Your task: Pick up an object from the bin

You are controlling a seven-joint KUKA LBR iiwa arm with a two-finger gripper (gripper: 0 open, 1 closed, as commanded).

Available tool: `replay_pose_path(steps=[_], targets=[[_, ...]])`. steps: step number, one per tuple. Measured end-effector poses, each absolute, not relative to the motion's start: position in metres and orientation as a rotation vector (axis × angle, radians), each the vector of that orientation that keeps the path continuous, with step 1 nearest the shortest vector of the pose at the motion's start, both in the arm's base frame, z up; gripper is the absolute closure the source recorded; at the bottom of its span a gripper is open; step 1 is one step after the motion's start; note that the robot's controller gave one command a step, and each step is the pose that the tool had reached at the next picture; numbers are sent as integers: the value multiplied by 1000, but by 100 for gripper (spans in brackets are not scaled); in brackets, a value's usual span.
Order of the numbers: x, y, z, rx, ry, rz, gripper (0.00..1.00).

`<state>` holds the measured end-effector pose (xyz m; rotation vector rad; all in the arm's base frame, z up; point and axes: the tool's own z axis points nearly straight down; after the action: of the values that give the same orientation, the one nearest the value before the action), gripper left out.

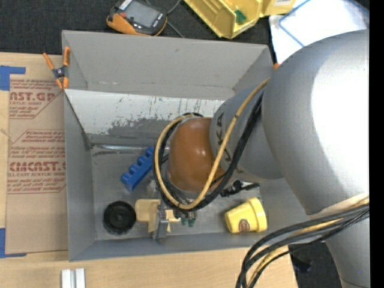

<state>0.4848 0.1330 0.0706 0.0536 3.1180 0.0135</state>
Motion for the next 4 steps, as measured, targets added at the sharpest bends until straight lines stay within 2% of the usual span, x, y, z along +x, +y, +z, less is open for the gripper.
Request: replay_pose_path(steps=[1, 2, 4], targets=[[483, 153, 72, 40, 3126, 12, 100], [483, 153, 72, 40, 3126, 12, 100], [481, 153, 103, 38, 3132, 13, 100]])
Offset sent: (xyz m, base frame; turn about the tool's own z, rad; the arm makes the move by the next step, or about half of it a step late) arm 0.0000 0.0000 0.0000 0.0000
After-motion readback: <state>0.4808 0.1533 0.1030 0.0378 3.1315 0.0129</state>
